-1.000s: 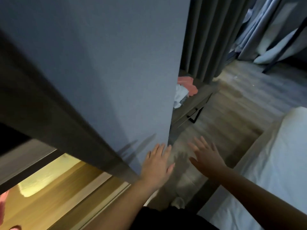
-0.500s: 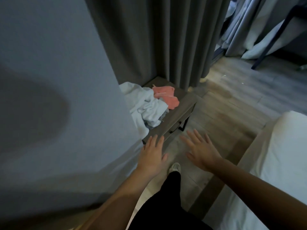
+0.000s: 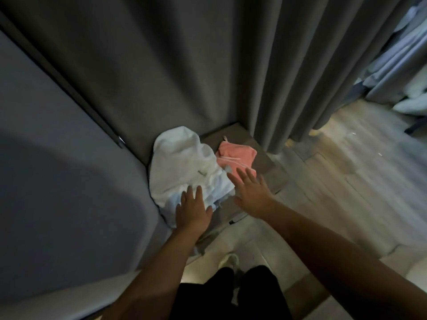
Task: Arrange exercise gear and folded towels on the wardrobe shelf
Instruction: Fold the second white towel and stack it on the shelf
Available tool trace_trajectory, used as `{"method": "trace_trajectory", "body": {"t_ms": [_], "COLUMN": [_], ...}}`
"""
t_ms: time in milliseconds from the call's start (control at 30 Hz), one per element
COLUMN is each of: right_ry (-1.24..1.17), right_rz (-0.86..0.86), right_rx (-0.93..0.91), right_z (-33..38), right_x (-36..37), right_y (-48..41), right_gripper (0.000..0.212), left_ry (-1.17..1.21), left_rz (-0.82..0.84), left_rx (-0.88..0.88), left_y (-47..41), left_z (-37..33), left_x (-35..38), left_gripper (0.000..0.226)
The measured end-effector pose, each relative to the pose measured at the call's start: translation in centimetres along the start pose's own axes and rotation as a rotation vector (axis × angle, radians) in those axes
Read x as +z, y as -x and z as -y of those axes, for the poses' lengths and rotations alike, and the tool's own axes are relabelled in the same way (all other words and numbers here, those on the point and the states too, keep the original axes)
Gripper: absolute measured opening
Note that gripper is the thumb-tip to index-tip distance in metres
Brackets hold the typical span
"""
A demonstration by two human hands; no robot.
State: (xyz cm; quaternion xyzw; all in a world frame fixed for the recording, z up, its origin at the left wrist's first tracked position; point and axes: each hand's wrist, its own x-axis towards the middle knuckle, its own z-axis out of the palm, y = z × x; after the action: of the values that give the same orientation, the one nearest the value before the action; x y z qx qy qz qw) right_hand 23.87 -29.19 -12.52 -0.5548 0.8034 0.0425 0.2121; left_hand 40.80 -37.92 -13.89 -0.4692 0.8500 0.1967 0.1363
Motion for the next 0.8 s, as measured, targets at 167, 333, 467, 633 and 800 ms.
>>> {"method": "trace_trajectory", "body": {"t_ms": [167, 333, 467, 633, 800], "right_ry": [0.005, -0.018, -0.053, -0.093, -0.257], "right_rz": [0.074, 0.173, 0.237, 0.226, 0.271], "right_rx": [-0.102, -0.213, -0.281, -0.429, -0.45], "right_z": [-1.6, -2.8, -2.6, -1.5, -0.6], "right_x": [-1.0, -1.4, -1.1, 0.5, 1.1], "right_y": [-6.8, -13.2, -18.1, -22.0, -23.9], "right_gripper": [0.072, 0.077, 0.085, 0.091, 0.092], "left_ry": [0.035, 0.215, 0.256, 0.227, 0.475], "left_rz": [0.003, 0.01, -0.069, -0.245, -0.466], "left_rx": [-0.187, -0.39, -0.473, -0.506, -0.461], "left_y": [-4.0, -7.4, -11.4, -15.2, -16.1], "left_z": [-0.7, -0.5, 0.3, 1.5, 3.2], "left_x": [0.3, 1.0, 2.2, 4.2, 3.1], "left_gripper": [0.072, 0.08, 0.087, 0.057, 0.029]}}
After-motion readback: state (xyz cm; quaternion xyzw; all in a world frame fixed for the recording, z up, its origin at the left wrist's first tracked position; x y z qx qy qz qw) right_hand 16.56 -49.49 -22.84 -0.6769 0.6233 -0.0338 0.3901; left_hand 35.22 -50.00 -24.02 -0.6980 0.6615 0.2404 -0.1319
